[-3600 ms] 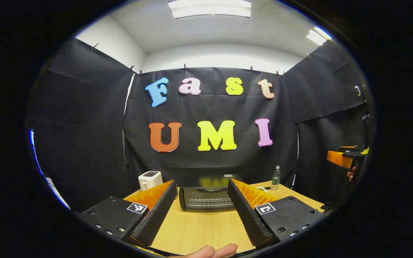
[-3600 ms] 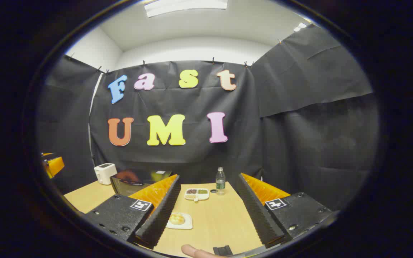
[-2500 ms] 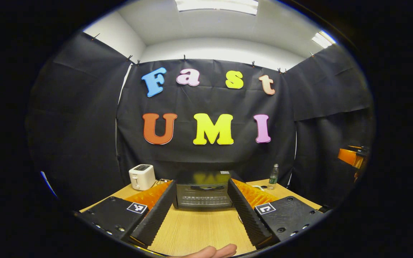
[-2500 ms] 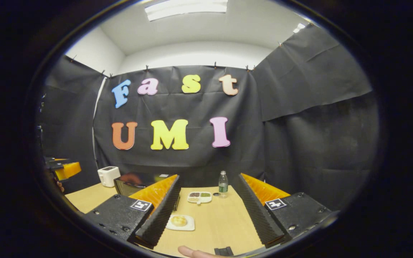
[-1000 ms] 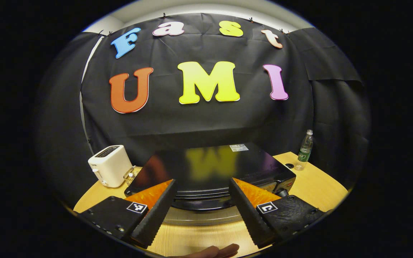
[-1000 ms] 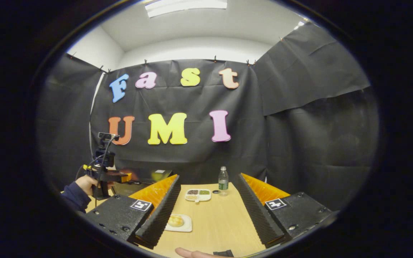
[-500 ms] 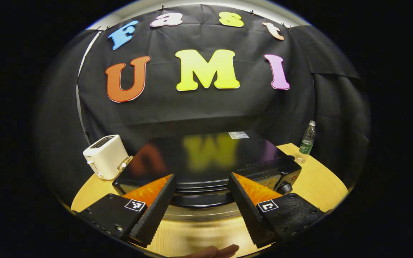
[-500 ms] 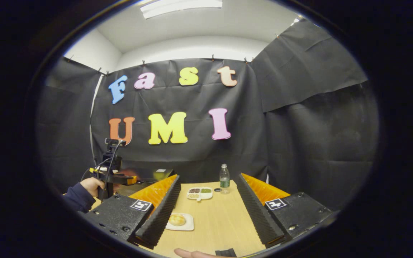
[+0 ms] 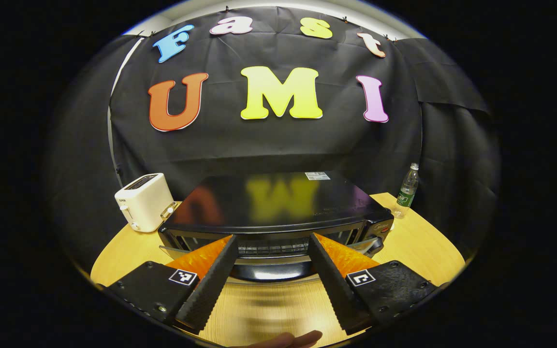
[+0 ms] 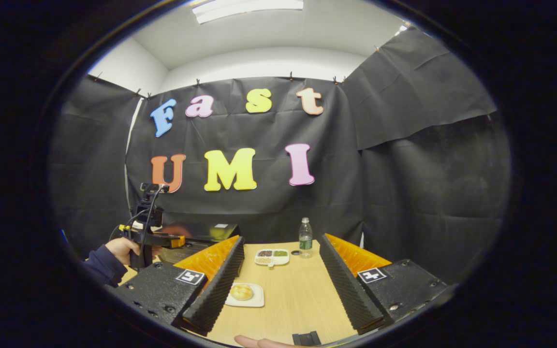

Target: Open the electric oven with the left hand, put the food in, and close the electric oven.

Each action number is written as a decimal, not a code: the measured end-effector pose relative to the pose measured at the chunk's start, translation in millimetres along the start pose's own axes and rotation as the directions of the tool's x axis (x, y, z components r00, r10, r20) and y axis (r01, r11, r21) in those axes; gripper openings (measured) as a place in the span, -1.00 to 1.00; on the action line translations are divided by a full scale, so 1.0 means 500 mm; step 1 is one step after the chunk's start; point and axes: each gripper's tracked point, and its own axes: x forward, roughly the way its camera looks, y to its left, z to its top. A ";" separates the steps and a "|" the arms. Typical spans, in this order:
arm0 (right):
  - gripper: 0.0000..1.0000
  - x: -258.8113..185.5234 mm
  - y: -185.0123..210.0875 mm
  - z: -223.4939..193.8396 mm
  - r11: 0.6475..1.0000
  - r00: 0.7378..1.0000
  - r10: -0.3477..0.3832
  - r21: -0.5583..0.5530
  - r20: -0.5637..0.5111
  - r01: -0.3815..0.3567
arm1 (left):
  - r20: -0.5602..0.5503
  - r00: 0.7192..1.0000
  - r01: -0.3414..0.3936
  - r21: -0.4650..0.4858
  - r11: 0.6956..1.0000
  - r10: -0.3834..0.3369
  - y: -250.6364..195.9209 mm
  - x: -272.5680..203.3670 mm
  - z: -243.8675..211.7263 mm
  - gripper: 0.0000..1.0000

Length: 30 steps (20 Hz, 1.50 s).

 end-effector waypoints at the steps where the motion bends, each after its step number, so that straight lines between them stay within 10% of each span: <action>1: 0.93 0.000 0.001 -0.001 1.000 1.000 0.001 -0.001 -0.002 -0.001 | 0.000 1.000 -0.004 -0.002 1.000 0.004 -0.001 -0.009 -0.004 0.94; 30: 0.93 0.009 0.025 -0.087 1.000 0.996 0.016 -0.003 -0.092 -0.017 | -0.200 0.980 -0.005 -0.036 0.999 -0.003 -0.011 -0.103 -0.326 0.92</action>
